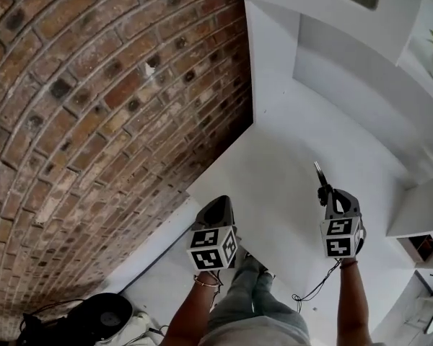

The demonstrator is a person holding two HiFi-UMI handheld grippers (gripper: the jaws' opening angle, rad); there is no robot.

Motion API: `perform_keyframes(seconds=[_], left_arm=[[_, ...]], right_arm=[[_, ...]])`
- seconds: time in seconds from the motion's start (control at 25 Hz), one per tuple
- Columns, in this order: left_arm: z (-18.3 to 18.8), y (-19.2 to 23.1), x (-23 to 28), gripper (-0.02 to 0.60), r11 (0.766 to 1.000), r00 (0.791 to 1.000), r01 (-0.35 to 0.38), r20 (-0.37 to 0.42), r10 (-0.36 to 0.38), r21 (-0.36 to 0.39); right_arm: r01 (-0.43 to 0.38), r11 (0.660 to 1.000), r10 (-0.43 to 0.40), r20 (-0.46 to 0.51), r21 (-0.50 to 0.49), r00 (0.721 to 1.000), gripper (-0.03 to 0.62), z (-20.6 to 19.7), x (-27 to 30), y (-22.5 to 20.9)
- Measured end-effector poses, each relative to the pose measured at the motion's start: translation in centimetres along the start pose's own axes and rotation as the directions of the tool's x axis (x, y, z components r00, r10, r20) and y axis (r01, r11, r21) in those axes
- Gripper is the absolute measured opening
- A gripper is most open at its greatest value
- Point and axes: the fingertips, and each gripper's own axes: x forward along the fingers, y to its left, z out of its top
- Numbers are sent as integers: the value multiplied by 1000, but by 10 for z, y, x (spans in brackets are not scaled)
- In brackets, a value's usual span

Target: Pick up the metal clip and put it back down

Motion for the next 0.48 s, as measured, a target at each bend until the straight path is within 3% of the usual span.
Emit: perform_keyframes(seconds=[0.48], left_arm=[[-50,40,6,11,994,996,-69,-60,64,-81]], right_arm=[[-49,970,16,-140,-239,990,8,-31,51,26]])
